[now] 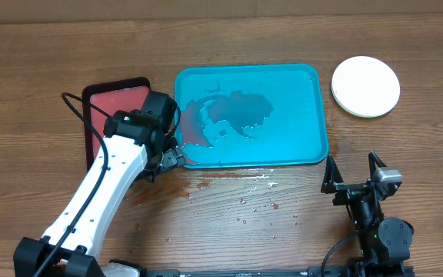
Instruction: Clean dirty plates on tray and stack at the side
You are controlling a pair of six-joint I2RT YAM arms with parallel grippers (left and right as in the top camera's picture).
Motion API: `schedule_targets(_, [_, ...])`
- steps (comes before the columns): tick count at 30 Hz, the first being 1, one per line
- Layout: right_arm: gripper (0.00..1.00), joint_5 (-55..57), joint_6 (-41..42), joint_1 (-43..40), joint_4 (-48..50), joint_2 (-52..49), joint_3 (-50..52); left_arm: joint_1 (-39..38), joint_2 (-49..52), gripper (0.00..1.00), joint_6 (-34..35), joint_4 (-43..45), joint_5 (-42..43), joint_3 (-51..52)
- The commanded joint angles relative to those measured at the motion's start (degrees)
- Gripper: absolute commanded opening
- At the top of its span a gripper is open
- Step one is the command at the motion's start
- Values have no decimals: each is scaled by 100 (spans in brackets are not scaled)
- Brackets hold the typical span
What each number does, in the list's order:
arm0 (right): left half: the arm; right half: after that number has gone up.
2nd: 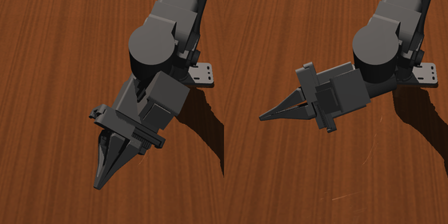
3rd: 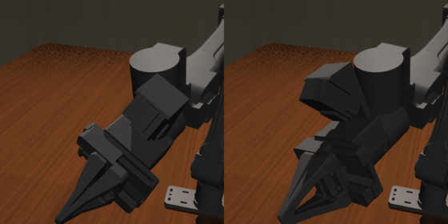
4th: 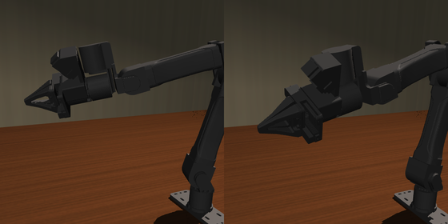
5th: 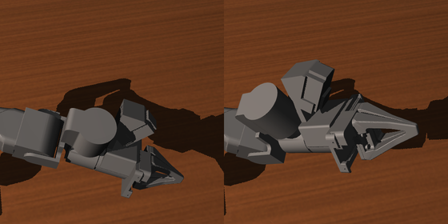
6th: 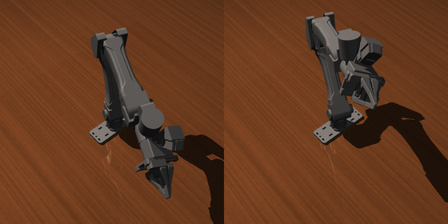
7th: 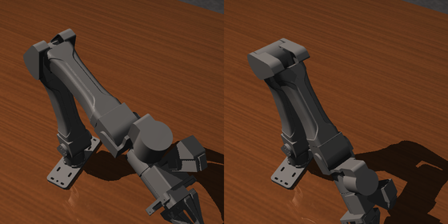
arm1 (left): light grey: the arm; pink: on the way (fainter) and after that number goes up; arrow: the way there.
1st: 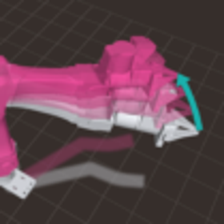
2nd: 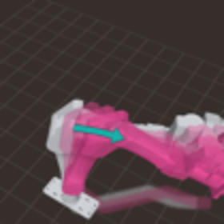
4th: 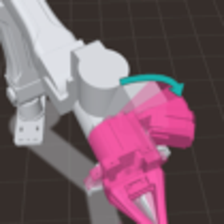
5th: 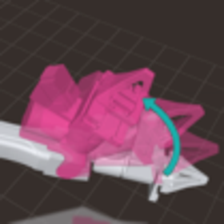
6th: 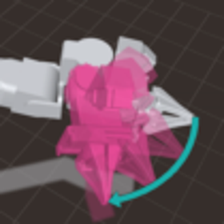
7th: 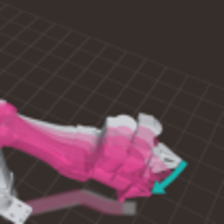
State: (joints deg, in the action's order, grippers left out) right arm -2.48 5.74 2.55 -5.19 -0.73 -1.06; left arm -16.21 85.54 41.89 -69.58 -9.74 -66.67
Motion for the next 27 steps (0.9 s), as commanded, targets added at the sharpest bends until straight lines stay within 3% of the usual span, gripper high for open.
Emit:
schedule_targets(1, [100, 133, -22, -39, 37, 57, 59, -33, 42, 100, 98, 0, -120, 15])
schedule_targets(24, [100, 136, -22, -37, 37, 57, 59, -33, 42, 100, 96, 0, -120, 15])
schedule_targets(27, [100, 133, -22, -37, 37, 57, 59, -31, 39, 100, -205, -175, -356, 15])
